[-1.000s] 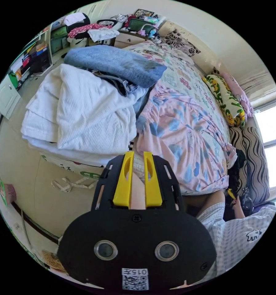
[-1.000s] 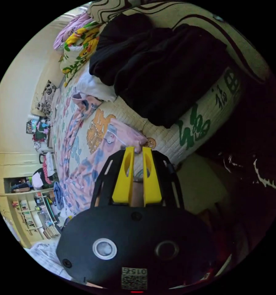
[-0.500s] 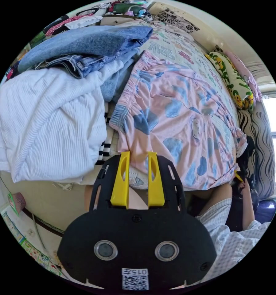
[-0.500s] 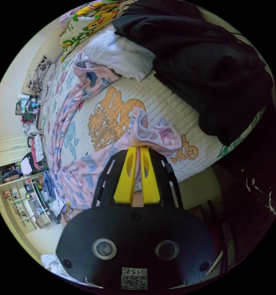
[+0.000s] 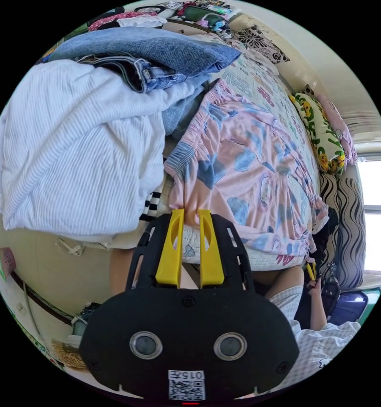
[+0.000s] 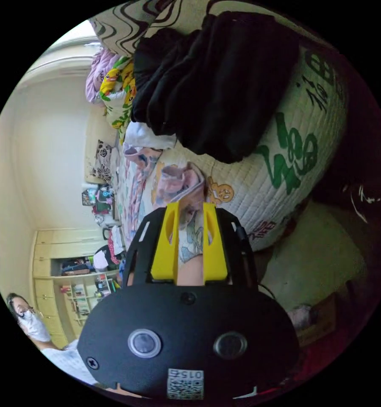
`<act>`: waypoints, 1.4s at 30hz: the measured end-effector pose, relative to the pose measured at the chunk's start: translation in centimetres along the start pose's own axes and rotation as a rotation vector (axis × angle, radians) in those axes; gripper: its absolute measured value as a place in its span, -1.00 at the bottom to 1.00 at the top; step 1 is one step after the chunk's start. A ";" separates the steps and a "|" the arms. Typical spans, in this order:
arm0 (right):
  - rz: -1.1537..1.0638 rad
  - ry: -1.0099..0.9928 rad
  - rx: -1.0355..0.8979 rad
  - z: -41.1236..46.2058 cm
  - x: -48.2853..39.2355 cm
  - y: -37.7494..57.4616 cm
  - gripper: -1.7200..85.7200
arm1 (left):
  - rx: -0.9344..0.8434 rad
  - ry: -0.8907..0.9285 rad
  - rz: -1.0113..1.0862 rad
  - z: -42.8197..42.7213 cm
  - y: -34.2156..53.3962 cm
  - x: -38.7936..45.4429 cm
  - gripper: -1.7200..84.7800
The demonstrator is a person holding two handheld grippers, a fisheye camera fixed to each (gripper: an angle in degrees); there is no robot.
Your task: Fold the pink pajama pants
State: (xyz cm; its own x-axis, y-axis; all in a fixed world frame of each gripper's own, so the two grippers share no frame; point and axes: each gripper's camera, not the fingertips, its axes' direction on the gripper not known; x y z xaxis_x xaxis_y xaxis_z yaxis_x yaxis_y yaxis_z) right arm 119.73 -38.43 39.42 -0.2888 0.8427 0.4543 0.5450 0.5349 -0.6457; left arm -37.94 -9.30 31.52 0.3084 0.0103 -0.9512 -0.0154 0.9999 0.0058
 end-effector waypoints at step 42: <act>-0.324 0.616 -0.213 9.5 -9.8 0.9 -0.94 | -0.037 -0.188 0.021 14.2 -2.3 -0.2 -0.89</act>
State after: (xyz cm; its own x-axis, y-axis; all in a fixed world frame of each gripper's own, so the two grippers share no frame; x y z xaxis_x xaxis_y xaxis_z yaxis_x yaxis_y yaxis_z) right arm 115.60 -45.64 28.54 0.0001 0.4231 0.9061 0.6672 0.6749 -0.3152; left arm -24.47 -11.44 36.11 0.4798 0.0368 -0.8766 -0.0575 0.9983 0.0104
